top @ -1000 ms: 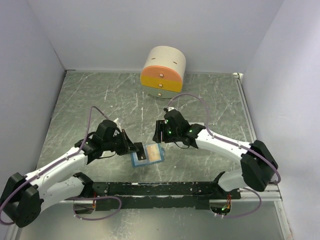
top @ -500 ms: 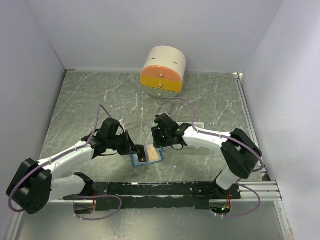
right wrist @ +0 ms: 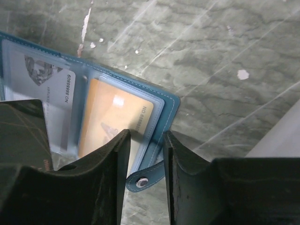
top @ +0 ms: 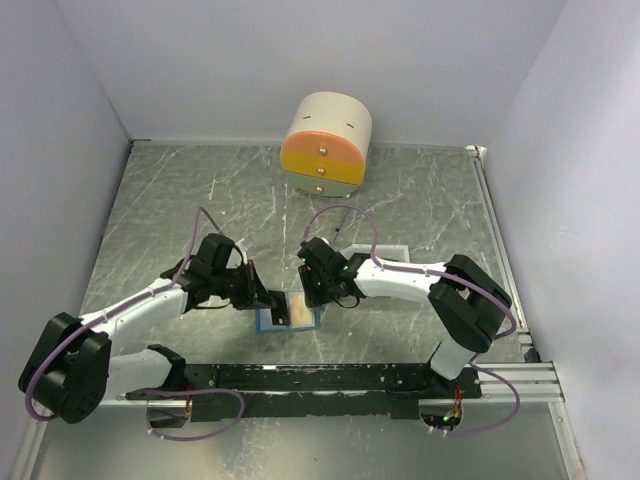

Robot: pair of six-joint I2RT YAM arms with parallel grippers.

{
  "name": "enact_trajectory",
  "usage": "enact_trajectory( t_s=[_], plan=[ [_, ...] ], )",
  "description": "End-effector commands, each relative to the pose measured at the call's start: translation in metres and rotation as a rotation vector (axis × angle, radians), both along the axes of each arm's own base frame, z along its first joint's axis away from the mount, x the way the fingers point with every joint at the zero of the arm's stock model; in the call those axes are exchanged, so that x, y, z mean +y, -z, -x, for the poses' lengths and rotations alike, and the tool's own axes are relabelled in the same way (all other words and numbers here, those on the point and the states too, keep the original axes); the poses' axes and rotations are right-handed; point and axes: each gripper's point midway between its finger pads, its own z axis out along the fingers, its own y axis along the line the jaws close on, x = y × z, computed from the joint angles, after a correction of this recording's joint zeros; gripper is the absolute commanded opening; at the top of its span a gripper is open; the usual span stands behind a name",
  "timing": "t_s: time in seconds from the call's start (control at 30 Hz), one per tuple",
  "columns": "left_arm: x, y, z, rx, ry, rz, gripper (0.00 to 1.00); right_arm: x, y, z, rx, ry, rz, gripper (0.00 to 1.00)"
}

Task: Put the credit cards into the card holder
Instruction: Insert the credit card into the card holder.

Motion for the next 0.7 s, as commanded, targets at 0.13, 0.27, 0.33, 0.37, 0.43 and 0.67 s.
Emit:
enact_trajectory(
  t_s=[0.13,0.27,0.33,0.37,0.43,0.67],
  plan=[
    [-0.007,0.006,0.005,0.038,0.067,0.044,0.07,0.005,0.003,0.006,-0.001,0.016,-0.016,0.30],
    [-0.006,0.011,0.002,0.048,0.073,0.008,0.07,-0.001,0.004,0.006,-0.009,0.028,0.005,0.30],
    [-0.005,0.012,0.001,0.044,0.080,-0.006,0.07,-0.001,0.003,0.006,-0.013,0.029,-0.003,0.30],
    [-0.004,0.014,0.000,0.049,0.082,-0.013,0.07,-0.001,0.002,0.006,-0.016,0.030,-0.008,0.30],
    [-0.003,0.019,0.001,0.062,0.093,-0.029,0.07,0.000,0.002,0.006,-0.019,0.028,-0.010,0.30],
    [-0.007,0.029,0.005,0.084,0.119,0.001,0.07,-0.001,0.003,0.006,-0.022,0.025,-0.013,0.30]
  ],
)
